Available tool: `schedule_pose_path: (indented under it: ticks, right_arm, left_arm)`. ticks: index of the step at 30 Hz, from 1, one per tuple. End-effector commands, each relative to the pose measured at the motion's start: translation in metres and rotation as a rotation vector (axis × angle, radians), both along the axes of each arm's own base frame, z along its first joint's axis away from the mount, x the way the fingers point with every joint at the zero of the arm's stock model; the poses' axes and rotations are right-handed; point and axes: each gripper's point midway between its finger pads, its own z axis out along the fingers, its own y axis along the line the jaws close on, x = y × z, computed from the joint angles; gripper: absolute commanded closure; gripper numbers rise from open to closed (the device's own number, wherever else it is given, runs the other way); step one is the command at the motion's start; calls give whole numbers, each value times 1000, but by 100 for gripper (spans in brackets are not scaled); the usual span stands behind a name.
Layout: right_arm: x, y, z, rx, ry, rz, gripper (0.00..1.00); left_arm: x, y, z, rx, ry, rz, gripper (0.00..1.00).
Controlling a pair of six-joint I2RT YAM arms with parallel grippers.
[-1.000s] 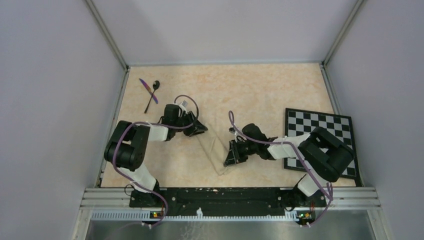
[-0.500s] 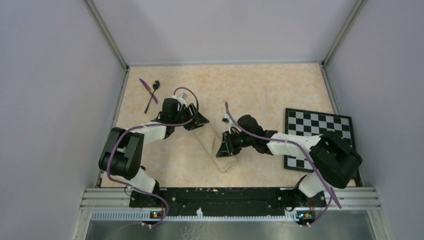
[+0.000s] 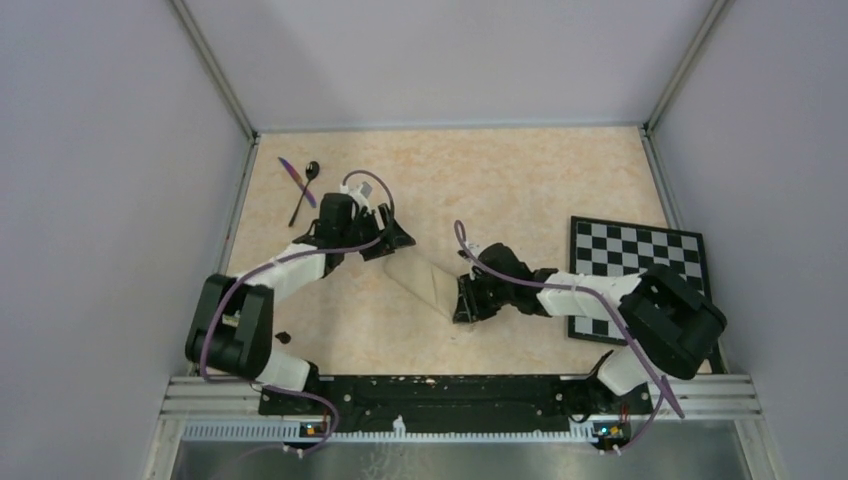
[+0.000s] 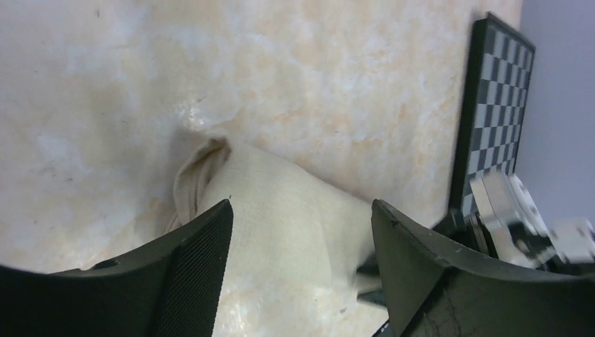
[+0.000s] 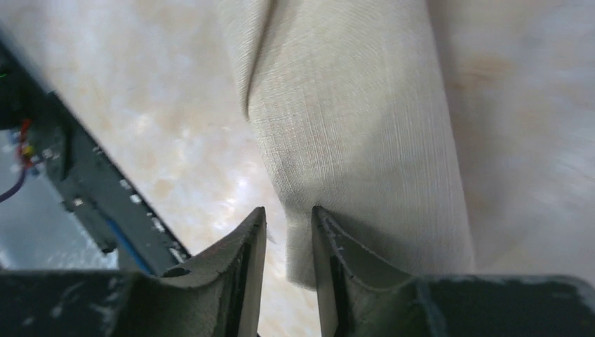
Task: Fold the napkin into a case and place the utensils inside
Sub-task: Rotate the smaller rectangle-folded napkin at the center of the board.
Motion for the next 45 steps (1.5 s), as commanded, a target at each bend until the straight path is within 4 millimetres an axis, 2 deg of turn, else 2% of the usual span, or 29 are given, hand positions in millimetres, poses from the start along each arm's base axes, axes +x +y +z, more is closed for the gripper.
schedule_pose_path:
  ticks: [1, 2, 4, 7, 9, 11, 12, 15, 17, 20, 23, 26, 28, 30, 33, 36, 38, 40, 43, 45]
  right_arm:
    - [45, -90, -8, -430, -136, -220, 66]
    - [53, -93, 5, -440, -173, -237, 65]
    - [58, -82, 31, -391, -213, -222, 61]
    - [47, -42, 67, -266, -243, -155, 55]
    - [29, -5, 81, -162, -203, -85, 53]
    - [6, 28, 84, -42, -123, -31, 52]
    - [-3, 37, 78, -9, -84, -21, 52]
    - [-17, 48, 60, 8, -3, -41, 52]
    - [-16, 41, 45, -21, 20, -88, 52]
    - [2, 17, 26, -71, -2, -201, 51]
    - [21, -19, 5, -125, 8, -302, 51]
    - [55, -60, -7, -155, -12, -424, 50]
    - [89, -81, -6, -141, -46, -500, 50]
    - [136, -95, 2, -119, -106, -561, 50]
    - [206, -94, 9, -69, -137, -568, 51]
    - [256, -85, 21, -46, -132, -541, 51]
    - [263, -91, 27, -97, -123, -543, 51]
    - [262, -99, 36, -130, -153, -550, 48]
    - [243, -105, 42, -137, -159, -525, 46]
    - [229, -101, 46, -91, -145, -483, 45]
  left_arm:
    - [0, 15, 80, 66, -206, -5, 22]
    - [-4, 20, 90, 80, -223, 7, 21]
    - [-10, 32, 107, 109, -258, 53, 19]
    - [-22, 49, 120, 152, -293, 102, 17]
    - [-31, 58, 124, 171, -315, 124, 16]
    - [-41, 64, 125, 177, -332, 140, 15]
    - [-46, 66, 125, 179, -338, 144, 15]
    - [-56, 68, 127, 163, -351, 145, 14]
    - [-62, 64, 127, 144, -350, 125, 14]
    - [-67, 59, 124, 122, -335, 96, 13]
    - [-69, 55, 121, 101, -333, 80, 13]
    - [-71, 47, 117, 62, -327, 42, 12]
    - [-73, 38, 113, 25, -318, 0, 12]
    - [-76, 29, 108, -23, -283, -35, 10]
    - [-77, 19, 98, -71, -234, -74, 7]
    - [-75, 9, 90, -108, -197, -113, 6]
    - [-73, 1, 80, -120, -154, -149, 7]
    - [-70, -7, 71, -120, -128, -170, 8]
    - [-64, -26, 65, -148, -125, -201, 12]
    - [-62, -47, 60, -150, -115, -247, 17]
